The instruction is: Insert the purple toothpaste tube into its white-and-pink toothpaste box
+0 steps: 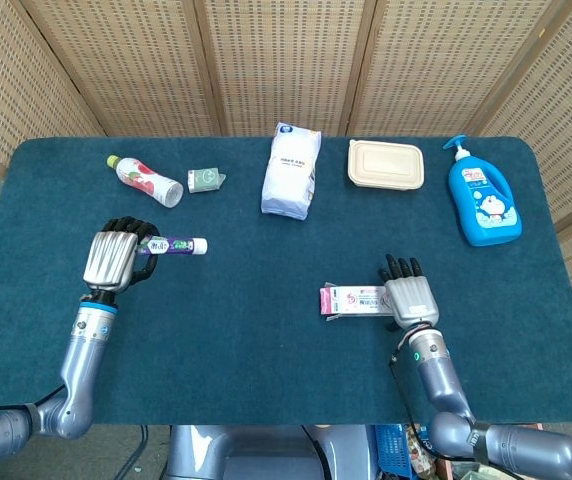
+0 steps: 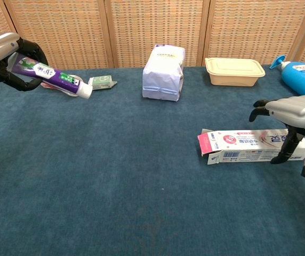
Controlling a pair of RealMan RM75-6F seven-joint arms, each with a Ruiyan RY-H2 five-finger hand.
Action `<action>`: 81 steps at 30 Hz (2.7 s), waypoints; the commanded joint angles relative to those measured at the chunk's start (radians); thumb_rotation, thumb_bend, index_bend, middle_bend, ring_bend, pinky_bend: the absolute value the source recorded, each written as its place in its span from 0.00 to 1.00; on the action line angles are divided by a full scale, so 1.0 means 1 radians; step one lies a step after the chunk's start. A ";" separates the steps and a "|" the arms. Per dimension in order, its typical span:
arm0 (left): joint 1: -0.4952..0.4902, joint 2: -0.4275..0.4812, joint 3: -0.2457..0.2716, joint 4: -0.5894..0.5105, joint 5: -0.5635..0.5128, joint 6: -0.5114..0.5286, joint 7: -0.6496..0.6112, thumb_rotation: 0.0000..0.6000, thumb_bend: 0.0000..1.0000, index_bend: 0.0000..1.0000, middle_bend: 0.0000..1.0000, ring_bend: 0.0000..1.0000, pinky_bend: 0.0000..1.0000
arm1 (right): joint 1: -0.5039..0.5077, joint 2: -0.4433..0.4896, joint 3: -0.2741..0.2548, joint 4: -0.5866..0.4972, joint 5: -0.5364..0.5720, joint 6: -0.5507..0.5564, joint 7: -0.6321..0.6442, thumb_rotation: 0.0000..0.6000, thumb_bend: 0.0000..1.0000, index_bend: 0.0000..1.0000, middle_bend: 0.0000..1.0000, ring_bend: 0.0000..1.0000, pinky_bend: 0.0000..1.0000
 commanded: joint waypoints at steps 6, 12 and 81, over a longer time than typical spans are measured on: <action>0.000 -0.003 0.004 -0.001 0.000 -0.001 0.003 1.00 0.55 0.83 0.41 0.26 0.25 | 0.003 -0.011 -0.009 0.018 -0.024 0.015 0.030 1.00 0.06 0.24 0.11 0.00 0.03; -0.002 -0.002 0.002 -0.004 0.002 0.000 0.005 1.00 0.55 0.83 0.41 0.26 0.25 | 0.004 -0.017 -0.018 0.032 -0.025 0.014 0.049 1.00 0.06 0.24 0.11 0.00 0.04; 0.000 -0.052 0.025 -0.100 0.138 0.037 -0.097 1.00 0.55 0.83 0.41 0.26 0.25 | -0.019 -0.018 0.029 -0.142 -0.113 0.100 0.208 1.00 0.13 0.59 0.47 0.40 0.45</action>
